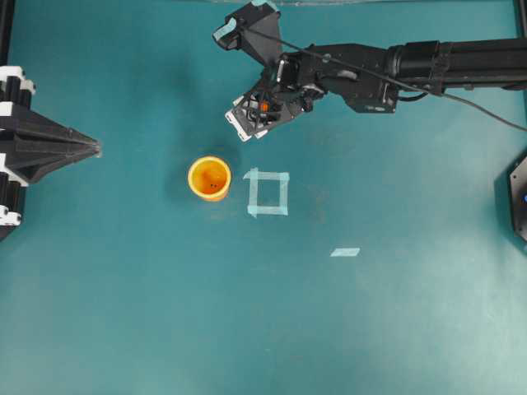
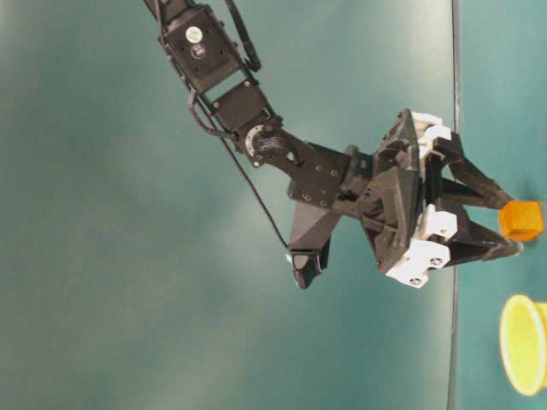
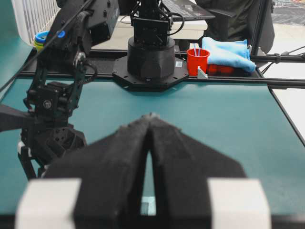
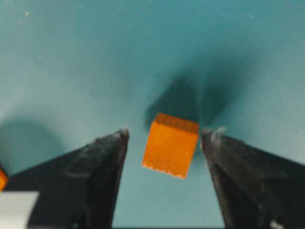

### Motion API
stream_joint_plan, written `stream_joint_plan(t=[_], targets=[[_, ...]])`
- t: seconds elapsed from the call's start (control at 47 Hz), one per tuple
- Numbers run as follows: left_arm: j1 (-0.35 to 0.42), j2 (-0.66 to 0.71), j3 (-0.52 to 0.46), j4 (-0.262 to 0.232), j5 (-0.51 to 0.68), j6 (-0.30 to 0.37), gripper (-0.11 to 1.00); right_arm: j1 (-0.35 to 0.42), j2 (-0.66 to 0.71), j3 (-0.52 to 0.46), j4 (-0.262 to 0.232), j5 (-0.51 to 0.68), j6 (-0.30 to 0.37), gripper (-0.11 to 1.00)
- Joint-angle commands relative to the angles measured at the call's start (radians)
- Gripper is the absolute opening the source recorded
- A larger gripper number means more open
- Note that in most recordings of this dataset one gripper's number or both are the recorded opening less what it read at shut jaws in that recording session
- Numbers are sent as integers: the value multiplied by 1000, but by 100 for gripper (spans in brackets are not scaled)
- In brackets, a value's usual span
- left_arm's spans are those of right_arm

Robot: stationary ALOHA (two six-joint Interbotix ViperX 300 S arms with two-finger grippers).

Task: Lift the orange block with right arm.
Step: 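Lift the gripped orange cube upward with the right gripper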

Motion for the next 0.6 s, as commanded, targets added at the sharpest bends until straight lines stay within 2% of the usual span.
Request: stream_joint_plan(t=[0.0,0.234,0.319,0.426,0.575], targets=[[0,8,-28,3,-5,0,0,2,-17,-25,-3,-9,3,63],[0,8,-26,3,-5,0,0,2,-11,-21,-3,-6,3,60],[-2,8,-28,3,-3,0,0,2,-11,-21,-3,-3,3,55],[-2,8,-28,2,-5,0,0,3,-12,-23,-2,-2,3,40],[0,8,-28,2,-3,0,0,8,-21,-29,0,3,3,39]])
